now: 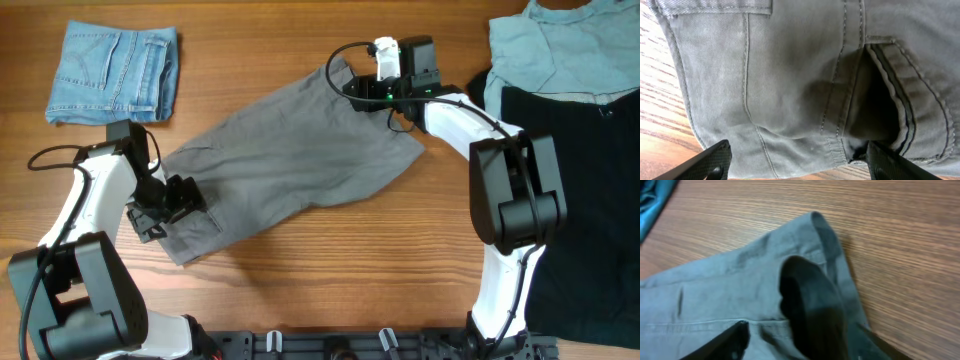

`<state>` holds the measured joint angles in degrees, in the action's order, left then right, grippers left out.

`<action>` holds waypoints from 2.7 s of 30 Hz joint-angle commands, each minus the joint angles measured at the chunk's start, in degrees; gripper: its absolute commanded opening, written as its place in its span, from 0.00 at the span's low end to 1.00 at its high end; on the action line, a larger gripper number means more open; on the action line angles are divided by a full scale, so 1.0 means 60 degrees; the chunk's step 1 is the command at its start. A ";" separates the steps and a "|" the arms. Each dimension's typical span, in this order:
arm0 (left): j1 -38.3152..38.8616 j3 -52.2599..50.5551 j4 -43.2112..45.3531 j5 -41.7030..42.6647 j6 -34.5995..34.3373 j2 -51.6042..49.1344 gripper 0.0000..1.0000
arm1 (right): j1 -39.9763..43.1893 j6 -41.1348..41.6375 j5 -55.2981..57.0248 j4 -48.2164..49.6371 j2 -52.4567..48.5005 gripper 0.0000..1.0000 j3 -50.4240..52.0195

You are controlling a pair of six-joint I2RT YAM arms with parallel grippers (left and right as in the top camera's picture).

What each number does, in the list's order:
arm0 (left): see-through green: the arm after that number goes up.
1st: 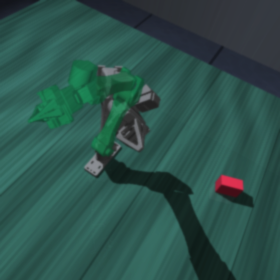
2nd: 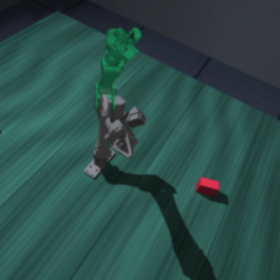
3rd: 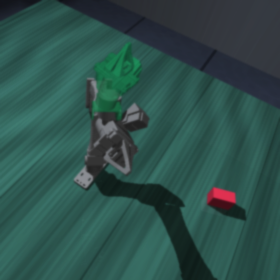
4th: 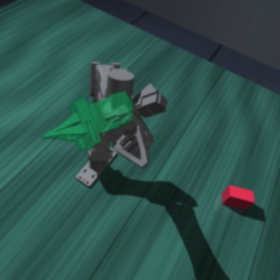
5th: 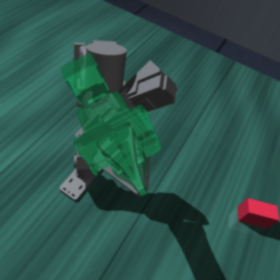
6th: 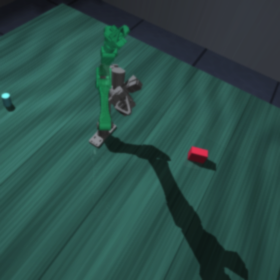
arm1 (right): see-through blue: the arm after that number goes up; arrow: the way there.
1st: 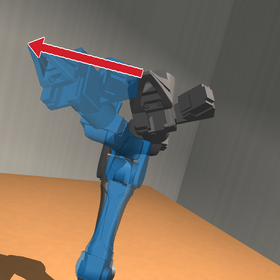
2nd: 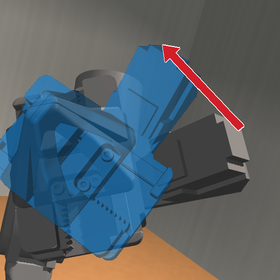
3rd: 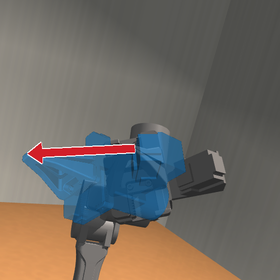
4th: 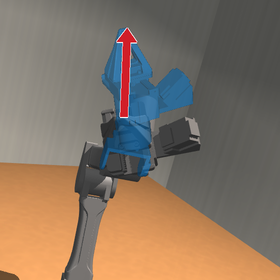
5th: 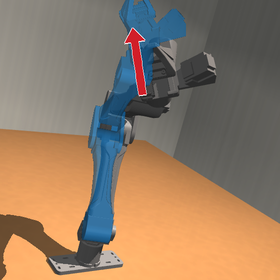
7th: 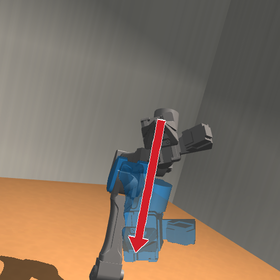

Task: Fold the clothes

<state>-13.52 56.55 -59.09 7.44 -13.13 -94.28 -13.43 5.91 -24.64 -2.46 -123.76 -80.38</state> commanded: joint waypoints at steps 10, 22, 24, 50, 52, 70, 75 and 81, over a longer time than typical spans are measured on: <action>0.0040 0.0120 0.0022 0.0178 0.0157 0.0138 0.86 | -0.0033 -0.0688 -0.1228 0.0335 -0.0087 0.24 -0.0029; 0.0040 0.0120 0.0025 0.0178 0.0157 0.0138 0.87 | 0.0186 0.2390 -0.1468 0.4047 -0.0087 0.05 -0.0310; 0.0040 0.0120 0.0025 0.0178 0.0157 0.0138 0.88 | 0.0186 0.2565 -0.0856 0.4007 -0.0087 0.07 -0.0310; 0.0047 0.2000 -0.0240 0.2299 0.0404 0.1027 0.22 | 0.1978 0.0896 -0.1668 -0.5650 0.2991 0.04 -0.0306; 0.0102 0.1996 0.0284 0.2787 0.0404 0.1093 0.04 | 0.1698 0.0619 -0.1657 -0.6532 0.2958 0.04 -0.0270; 0.1636 -0.0291 0.1960 -0.0703 -0.1464 -0.0306 0.33 | 0.0517 0.1781 0.1785 -0.4652 0.2295 0.10 0.2608; 0.1585 -0.0299 0.2084 -0.1333 -0.1468 -0.0306 0.56 | 0.1355 0.2284 0.1894 -0.4481 0.1869 0.11 0.2634; 0.0823 0.0000 0.1938 -0.1217 -0.1253 -0.0288 0.59 | 0.2248 0.3238 0.1887 -0.5971 0.2011 0.05 0.2488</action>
<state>-5.52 54.98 -46.65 1.91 -20.97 -95.79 -3.29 19.88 -18.33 -33.45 -110.69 -65.93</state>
